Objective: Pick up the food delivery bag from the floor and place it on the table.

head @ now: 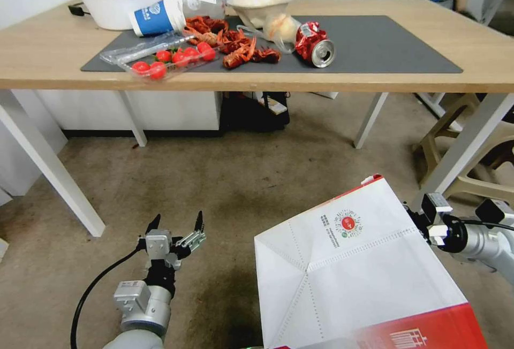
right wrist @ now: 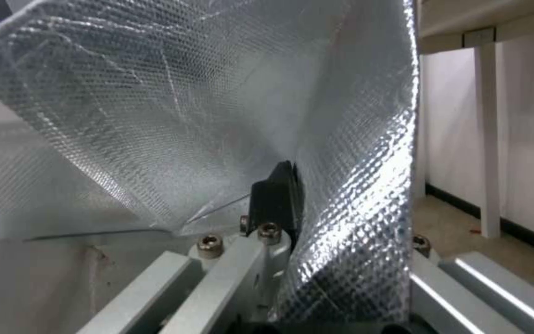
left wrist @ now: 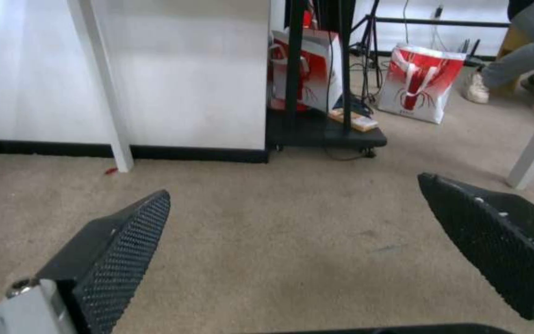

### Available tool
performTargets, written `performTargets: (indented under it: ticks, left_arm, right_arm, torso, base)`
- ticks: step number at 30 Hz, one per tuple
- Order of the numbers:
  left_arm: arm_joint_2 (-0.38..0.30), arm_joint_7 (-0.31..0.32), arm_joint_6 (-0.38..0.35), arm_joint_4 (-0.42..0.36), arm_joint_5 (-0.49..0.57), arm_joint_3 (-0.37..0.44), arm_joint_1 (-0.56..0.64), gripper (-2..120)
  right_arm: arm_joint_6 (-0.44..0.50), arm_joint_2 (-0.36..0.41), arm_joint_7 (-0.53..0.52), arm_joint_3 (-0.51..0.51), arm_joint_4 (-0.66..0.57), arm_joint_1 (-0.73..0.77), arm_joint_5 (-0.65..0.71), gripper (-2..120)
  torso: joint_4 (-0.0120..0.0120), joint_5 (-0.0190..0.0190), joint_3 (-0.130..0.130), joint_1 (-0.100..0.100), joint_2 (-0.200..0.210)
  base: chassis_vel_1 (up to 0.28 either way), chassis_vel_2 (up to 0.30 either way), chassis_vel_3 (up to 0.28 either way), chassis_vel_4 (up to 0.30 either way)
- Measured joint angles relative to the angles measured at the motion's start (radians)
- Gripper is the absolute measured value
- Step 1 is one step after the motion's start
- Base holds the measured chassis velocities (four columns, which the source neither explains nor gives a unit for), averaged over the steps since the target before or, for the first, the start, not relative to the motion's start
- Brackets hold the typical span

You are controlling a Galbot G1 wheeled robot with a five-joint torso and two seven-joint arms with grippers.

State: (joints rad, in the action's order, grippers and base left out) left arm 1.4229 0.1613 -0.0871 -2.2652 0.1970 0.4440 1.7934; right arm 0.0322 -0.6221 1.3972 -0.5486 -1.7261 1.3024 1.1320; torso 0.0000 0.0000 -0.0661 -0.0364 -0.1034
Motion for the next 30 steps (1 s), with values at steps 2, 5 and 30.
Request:
performTargets:
  ticks: [2, 5, 30]
  left_arm:
    - [-0.001, -0.004, -0.002, -0.005, 0.0, 0.002, 0.001, 100]
    - [-0.002, -0.003, -0.003, -0.008, 0.0, 0.005, 0.001, 100]
    - [-0.007, 0.001, -0.003, -0.012, -0.005, 0.0, 0.0, 100]
  right_arm:
    - [0.0, -0.001, 0.001, -0.003, 0.0, 0.004, 0.001, 0]
    - [-0.001, -0.004, 0.001, -0.006, 0.0, 0.008, 0.002, 0]
    - [-0.001, -0.011, -0.001, -0.047, -0.019, 0.052, -0.006, 0]
  torso:
    - [0.0001, 0.0, -0.007, -0.001, -0.008]
    - [-0.0001, 0.0, -0.018, -0.003, -0.022]
    - [0.0001, 0.0, -0.128, -0.036, -0.163]
  base:
    - [0.0, 0.0, 0.0, 0.0]
    - [0.0, 0.0, 0.0, 0.0]
    - [0.0, 0.0, 0.0, 0.0]
